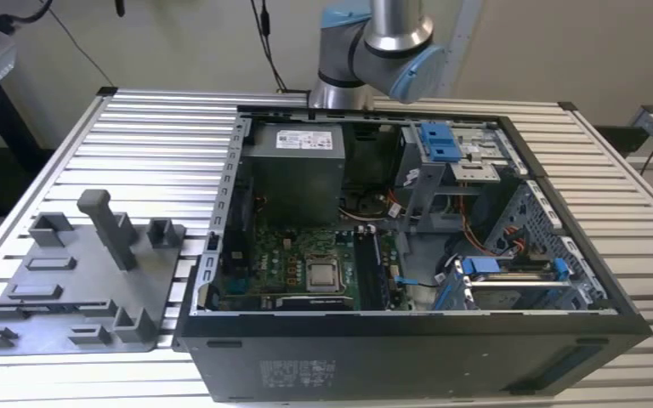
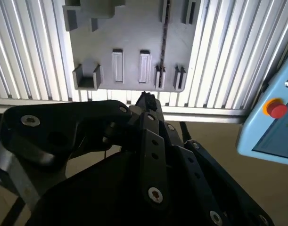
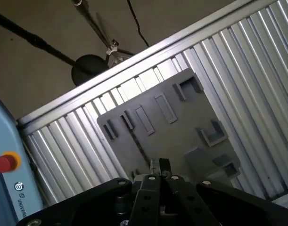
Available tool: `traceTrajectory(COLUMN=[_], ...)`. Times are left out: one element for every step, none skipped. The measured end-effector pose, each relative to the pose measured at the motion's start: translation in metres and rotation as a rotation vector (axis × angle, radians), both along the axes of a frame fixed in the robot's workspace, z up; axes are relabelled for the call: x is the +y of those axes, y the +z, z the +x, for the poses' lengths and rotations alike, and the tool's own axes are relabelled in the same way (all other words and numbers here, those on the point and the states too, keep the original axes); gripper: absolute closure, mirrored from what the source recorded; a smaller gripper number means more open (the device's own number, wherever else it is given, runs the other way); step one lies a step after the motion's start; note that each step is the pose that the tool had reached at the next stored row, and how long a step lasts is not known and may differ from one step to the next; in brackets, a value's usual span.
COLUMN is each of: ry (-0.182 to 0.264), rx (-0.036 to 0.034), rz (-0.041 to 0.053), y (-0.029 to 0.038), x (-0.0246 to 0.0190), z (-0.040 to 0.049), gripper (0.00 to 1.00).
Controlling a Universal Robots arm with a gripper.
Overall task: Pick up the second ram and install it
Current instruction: 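Pick up the second ram and move it above second insertion slot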
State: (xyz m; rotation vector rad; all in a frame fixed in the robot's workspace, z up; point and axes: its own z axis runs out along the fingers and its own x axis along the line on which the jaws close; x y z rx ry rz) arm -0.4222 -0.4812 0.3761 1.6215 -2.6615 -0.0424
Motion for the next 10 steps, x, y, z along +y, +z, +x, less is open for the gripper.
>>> traceTrajectory(ry=[0.018, 0.036, 0.055, 0.073, 0.091, 0.109, 0.127, 0.145, 0.164, 0.182], rx=[0.0000, 0.0000, 0.0000, 0.0000, -0.0001, 0.0000, 0.0000, 0.0000, 0.0001, 0.0001], rz=[0.0000, 0.0000, 0.0000, 0.0000, 0.0000, 0.0000, -0.0001, -0.0002, -0.0004, -0.0006], y=[-0.0001, -0.0002, -0.0003, -0.0004, -0.0006, -0.0009, -0.0011, -0.0014, -0.0017, -0.0020], x=[0.0000, 0.0000, 0.0000, 0.0000, 0.0000, 0.0000, 0.0000, 0.0000, 0.0000, 0.0000], z=[0.0000, 0.0000, 0.0000, 0.0000, 0.0000, 0.0000, 0.0000, 0.0000, 0.0000, 0.0000], gripper=[0.89, 0.89, 0.89, 0.89, 0.89, 0.89, 0.89, 0.89, 0.89, 0.89])
